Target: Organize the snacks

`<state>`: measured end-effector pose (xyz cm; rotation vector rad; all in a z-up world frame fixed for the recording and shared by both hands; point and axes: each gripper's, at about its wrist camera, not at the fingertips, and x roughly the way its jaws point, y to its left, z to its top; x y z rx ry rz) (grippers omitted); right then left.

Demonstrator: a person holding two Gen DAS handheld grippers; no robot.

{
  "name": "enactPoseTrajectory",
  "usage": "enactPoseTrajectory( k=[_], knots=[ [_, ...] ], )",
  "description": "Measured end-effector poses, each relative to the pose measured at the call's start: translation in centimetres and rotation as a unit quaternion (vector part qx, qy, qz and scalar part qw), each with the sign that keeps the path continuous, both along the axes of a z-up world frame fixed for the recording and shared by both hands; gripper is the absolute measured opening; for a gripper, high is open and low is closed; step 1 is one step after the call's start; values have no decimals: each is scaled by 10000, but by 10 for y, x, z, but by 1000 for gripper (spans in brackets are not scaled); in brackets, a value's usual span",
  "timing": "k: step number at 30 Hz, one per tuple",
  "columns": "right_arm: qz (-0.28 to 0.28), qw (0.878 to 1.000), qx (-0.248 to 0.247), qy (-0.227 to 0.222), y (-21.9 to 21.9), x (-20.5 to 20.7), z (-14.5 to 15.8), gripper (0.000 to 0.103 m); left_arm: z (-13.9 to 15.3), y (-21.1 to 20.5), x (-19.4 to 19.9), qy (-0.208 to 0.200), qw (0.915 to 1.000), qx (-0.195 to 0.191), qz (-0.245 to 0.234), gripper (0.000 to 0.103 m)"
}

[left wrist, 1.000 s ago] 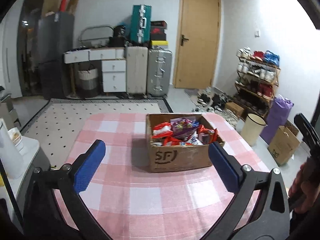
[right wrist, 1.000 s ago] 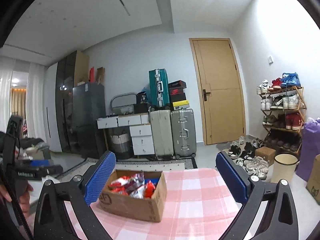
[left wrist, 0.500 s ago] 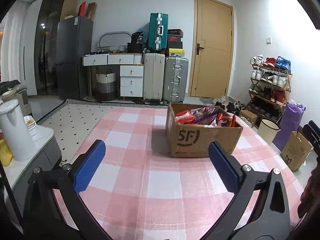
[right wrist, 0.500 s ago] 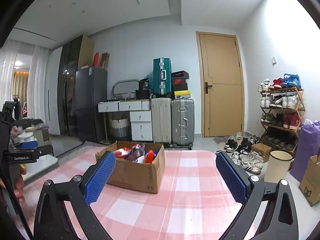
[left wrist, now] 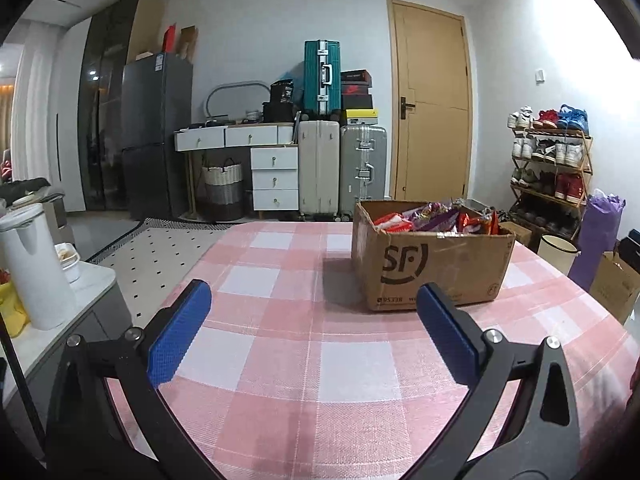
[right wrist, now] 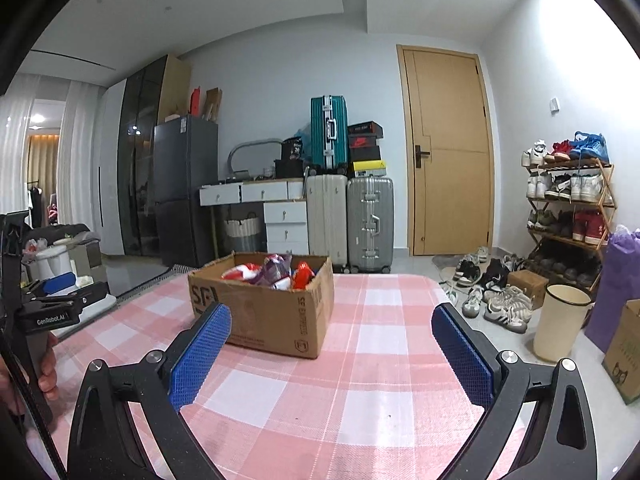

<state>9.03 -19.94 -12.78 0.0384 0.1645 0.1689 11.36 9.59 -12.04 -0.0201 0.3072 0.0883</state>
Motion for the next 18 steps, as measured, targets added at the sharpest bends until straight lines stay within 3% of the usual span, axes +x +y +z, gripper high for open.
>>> enactPoseTrajectory(
  k=[6, 18],
  knots=[
    [78, 9999, -64, 48, 2, 19, -13, 102, -9, 1, 13, 14, 9999, -14, 167, 103],
    [-21, 9991, -45, 416, 4, 41, -31, 102, -15, -5, 19, 5, 10000, 29, -84, 103]
  ],
)
